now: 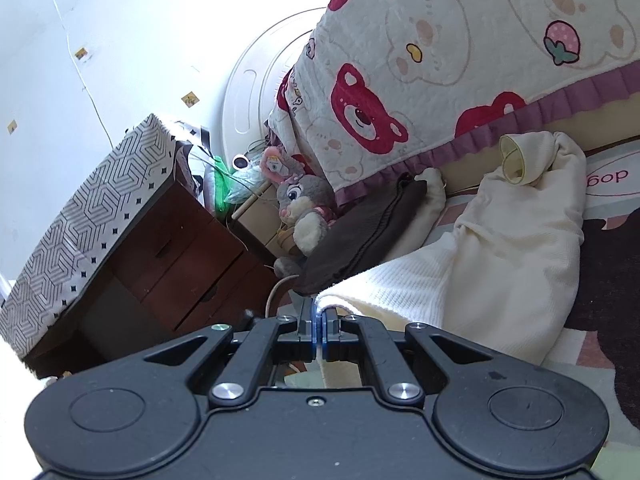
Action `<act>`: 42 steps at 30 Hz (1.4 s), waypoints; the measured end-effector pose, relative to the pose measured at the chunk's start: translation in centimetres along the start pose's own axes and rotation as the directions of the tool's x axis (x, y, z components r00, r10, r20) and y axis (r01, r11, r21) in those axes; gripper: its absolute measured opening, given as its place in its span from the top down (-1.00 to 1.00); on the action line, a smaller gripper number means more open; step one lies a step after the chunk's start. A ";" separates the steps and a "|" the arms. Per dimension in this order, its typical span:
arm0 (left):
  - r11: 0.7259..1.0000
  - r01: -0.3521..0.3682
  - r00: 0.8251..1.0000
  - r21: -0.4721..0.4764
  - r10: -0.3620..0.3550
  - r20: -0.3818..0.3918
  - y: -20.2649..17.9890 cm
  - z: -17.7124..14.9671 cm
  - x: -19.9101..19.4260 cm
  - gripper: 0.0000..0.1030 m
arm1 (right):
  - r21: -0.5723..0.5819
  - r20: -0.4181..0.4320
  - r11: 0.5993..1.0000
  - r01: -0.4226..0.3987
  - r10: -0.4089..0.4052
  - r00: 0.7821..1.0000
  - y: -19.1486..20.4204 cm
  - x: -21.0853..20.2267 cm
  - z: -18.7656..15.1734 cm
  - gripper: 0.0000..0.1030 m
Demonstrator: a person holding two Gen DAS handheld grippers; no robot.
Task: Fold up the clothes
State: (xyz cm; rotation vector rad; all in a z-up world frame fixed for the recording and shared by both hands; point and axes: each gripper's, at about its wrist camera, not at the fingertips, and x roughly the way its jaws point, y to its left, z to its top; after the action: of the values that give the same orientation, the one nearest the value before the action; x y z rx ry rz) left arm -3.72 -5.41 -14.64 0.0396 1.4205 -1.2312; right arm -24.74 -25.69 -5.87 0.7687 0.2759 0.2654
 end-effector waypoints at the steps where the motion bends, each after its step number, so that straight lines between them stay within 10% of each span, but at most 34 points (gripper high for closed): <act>1: 1.000 -0.011 1.000 0.017 0.010 0.014 -0.5 -0.5 0.0 0.35 | -0.001 -0.001 1.000 0.001 -0.001 1.000 0.0 0.0 0.0 0.90; 8: 0.941 -0.114 0.969 0.320 0.034 0.245 -6.0 -3.4 -2.7 0.75 | -0.005 -0.002 1.000 -0.013 0.013 1.000 0.1 0.0 0.0 0.90; 16: 0.833 -0.126 0.990 0.539 0.068 0.127 -8.5 -4.5 0.2 0.88 | -0.038 -0.028 0.999 -0.032 0.030 0.999 0.6 0.6 0.0 0.89; 21: 0.879 -0.112 0.993 0.463 0.087 0.073 -7.4 -3.6 0.1 0.80 | -0.086 -0.108 0.994 -0.062 0.053 0.993 0.9 2.8 0.1 0.90; 25: 0.891 -0.131 0.991 0.434 0.120 0.053 -7.0 -4.2 -2.4 0.25 | -0.091 -0.211 0.989 -0.115 0.093 0.973 1.2 5.9 0.1 0.90; 30: 0.898 -0.218 0.974 0.381 0.173 0.147 -5.6 -6.2 -9.0 -0.03 | -0.157 -0.387 0.981 -0.118 0.048 0.921 2.5 9.8 -1.1 0.89; 37: 0.839 -0.521 0.829 0.156 0.454 0.325 1.4 -5.4 -15.6 -0.08 | -0.332 -0.578 0.943 -0.028 -0.180 0.796 4.1 15.6 -4.3 0.83; 42: 0.921 -0.388 0.832 -0.032 0.365 0.417 4.2 -2.4 -15.2 -0.13 | -0.262 -0.757 0.954 -0.144 -0.111 0.644 4.9 18.8 -7.3 0.45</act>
State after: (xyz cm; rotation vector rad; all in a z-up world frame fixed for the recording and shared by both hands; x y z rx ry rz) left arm 1.95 7.19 -6.71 0.0853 0.9467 -0.8804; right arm -10.38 -11.34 -10.14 0.3053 1.0262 0.6425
